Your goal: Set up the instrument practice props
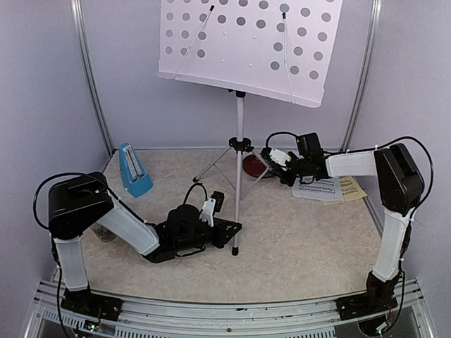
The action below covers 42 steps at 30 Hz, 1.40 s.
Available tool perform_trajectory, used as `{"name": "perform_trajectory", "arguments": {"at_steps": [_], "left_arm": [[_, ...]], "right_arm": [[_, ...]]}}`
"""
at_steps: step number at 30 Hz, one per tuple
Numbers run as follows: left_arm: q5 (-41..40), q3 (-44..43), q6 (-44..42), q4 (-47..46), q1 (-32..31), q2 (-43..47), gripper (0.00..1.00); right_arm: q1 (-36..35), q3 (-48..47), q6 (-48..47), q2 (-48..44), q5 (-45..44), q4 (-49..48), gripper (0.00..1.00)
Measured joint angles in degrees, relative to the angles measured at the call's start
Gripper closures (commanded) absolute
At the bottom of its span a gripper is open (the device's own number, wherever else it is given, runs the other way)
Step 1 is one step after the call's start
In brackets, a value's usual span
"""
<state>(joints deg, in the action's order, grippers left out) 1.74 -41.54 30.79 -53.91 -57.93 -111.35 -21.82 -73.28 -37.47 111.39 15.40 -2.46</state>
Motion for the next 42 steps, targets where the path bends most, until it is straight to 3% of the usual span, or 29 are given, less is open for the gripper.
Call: {"name": "perform_trajectory", "arguments": {"at_steps": [7, 19, 26, 34, 37, 42], "left_arm": [[-2.86, -2.89, 2.21, -0.35, -1.57, -2.32, 0.99], [-4.63, -7.56, 3.48, 5.27, -2.86, -3.28, 0.88], [-4.07, -10.27, 4.57, 7.23, -3.91, -4.57, 0.82], [-2.82, -10.27, 6.43, 8.52, -5.35, -4.96, 0.54], [-2.47, -9.35, 6.34, 8.52, -5.9, -4.48, 0.35], [-4.09, -4.13, 6.14, 9.4, -6.19, 0.2, 0.17]], "right_arm": [[0.33, -2.93, -1.05, 1.36, -0.42, 0.92, 1.0], [0.17, -2.71, 0.7, 1.36, -3.41, -0.24, 0.71], [-0.2, -0.66, 2.34, 1.09, -7.28, -3.15, 0.42], [-1.01, 2.97, 5.22, -3.74, -8.85, -5.99, 0.27], [-1.22, 4.85, 8.0, -6.8, -9.62, -6.23, 0.22], [-0.48, 7.3, 16.96, -12.28, -11.61, -5.03, 0.21]]}}
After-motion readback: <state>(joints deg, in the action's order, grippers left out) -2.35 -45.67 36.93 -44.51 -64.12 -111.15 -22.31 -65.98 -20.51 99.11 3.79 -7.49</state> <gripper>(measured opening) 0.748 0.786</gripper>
